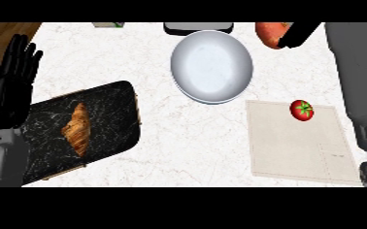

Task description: Pick the squash from the placemat and place it in the bowl

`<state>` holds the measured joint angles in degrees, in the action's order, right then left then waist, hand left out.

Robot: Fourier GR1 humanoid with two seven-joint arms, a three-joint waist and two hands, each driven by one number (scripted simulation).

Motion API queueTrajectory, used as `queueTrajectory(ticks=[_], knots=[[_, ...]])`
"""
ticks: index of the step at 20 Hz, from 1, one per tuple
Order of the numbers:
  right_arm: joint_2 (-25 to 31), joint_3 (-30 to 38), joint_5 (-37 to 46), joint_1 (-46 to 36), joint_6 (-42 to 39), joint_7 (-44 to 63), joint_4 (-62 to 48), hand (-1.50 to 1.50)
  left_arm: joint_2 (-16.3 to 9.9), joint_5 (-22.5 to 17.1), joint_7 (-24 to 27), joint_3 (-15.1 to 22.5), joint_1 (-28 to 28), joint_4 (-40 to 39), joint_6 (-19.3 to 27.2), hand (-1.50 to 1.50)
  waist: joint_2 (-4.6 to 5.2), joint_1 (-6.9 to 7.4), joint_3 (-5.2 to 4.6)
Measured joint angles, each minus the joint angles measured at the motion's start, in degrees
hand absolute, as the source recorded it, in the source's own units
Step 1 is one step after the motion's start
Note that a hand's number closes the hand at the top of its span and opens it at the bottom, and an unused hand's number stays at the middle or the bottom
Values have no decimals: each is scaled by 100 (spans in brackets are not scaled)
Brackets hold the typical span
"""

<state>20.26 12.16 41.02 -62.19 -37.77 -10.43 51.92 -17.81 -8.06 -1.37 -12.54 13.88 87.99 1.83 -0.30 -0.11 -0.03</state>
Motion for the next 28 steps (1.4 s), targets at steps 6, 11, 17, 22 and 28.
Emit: queueTrajectory(ticks=[6,11,17,22,28], knots=[[-715,-506,396,430,711,405,227,150,-17,-11,49,-32,-16,-38,-89,0,24,37,0],[-1102,-722,816,673,1500,727,-193,-150,46,60,108,7,158,-224,-41,0,50,62,1],[-1504,-358,619,712,2109,809,-1035,-150,98,36,174,8,153,-236,-80,0,72,120,4],[-1723,167,86,686,2515,415,-1389,-150,41,-6,202,-45,125,-266,-169,0,77,134,7],[-1537,896,-476,514,3274,-62,-1544,-150,127,50,159,26,98,-155,-99,0,80,146,8]])
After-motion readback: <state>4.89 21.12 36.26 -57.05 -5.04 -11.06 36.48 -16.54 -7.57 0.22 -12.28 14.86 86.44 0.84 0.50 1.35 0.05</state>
